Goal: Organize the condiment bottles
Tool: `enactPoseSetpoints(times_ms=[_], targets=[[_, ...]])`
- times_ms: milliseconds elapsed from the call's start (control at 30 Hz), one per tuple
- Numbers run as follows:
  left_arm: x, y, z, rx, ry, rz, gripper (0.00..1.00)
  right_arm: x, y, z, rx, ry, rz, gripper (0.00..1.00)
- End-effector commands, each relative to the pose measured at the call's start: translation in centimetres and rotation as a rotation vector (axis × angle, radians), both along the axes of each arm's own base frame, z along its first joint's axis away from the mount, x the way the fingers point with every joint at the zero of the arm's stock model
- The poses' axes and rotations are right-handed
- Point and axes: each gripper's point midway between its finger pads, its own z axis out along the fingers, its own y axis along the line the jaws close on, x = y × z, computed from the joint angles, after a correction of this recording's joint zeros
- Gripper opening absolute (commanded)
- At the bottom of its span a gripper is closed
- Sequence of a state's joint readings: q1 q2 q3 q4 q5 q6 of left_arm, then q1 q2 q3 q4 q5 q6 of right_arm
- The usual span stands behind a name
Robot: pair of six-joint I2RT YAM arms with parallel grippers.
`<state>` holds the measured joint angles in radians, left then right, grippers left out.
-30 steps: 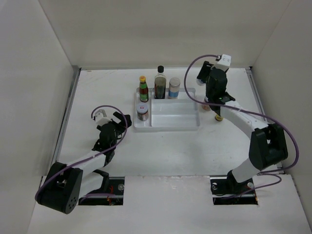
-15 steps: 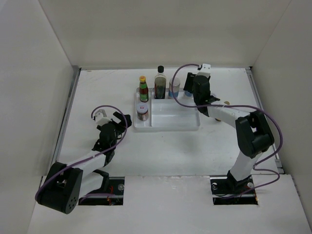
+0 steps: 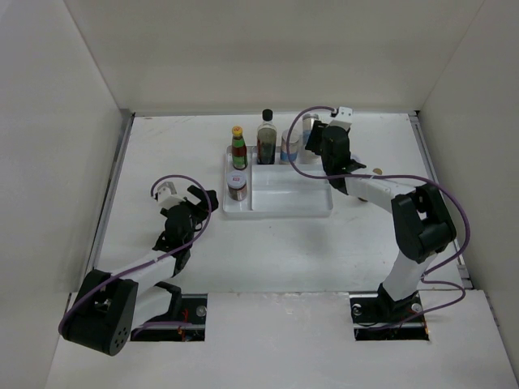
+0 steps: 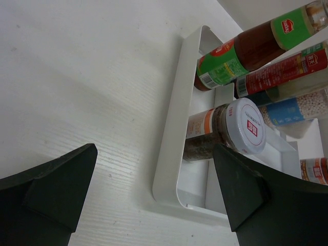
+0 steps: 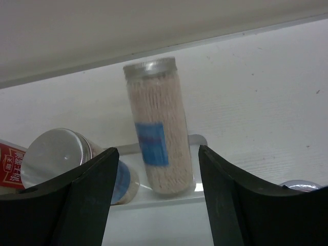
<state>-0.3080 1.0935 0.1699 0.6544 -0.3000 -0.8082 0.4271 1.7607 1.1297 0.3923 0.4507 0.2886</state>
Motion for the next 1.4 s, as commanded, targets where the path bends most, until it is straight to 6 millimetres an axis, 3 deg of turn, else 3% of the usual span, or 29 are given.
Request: enactPoseSetpoints(times_ms=[0,100,233,367,500,900,1100,1367], targets=[[0.7,-0.3,2.3,-0.033,-0.076,-0.006,1.0,0.4,1.0,1.8,0.04,-0.053,0.022,0.65],[0.6,-0.3,2.5,-0.036,-0.083,-0.009,1.0,1.3,1.2,0.6,0.025,-0.028,0.013,0.56],[0.6,-0.3,2.4,-0.035,-0.08,-0.008,1.0,1.5,0.9,1.2,0.037,-0.042,-0.004,0.58],[0.6,-0.3,2.5,-0.035,-0.085,-0.005,1.0,1.7,-0.7,2.7,0.044,-0.067,-0.029,0.64],[0.7,-0.4,2.2,-0.035,-0.073,-0.01,1.0,3.3,-2.3,4.5,0.086,-0.079,-0.016,0.65],[0.8,-0.2,2.2,-0.034,-0.071,-0.003,1.0,5.7,-2.8,1.8,0.101,0.041,0.023,0.68],[0.8,-0.2,2.3,-0.034,-0.074,-0.003,1.0,3.8,-4.7,2.9,0.072,0.023,-0.048,0.69],[0.7,-0.8,2.2,-0.036,-0.071,-0.021,1.0,-1.8,-11.1,3.3,-0.004,0.013,-0.291,0.76]])
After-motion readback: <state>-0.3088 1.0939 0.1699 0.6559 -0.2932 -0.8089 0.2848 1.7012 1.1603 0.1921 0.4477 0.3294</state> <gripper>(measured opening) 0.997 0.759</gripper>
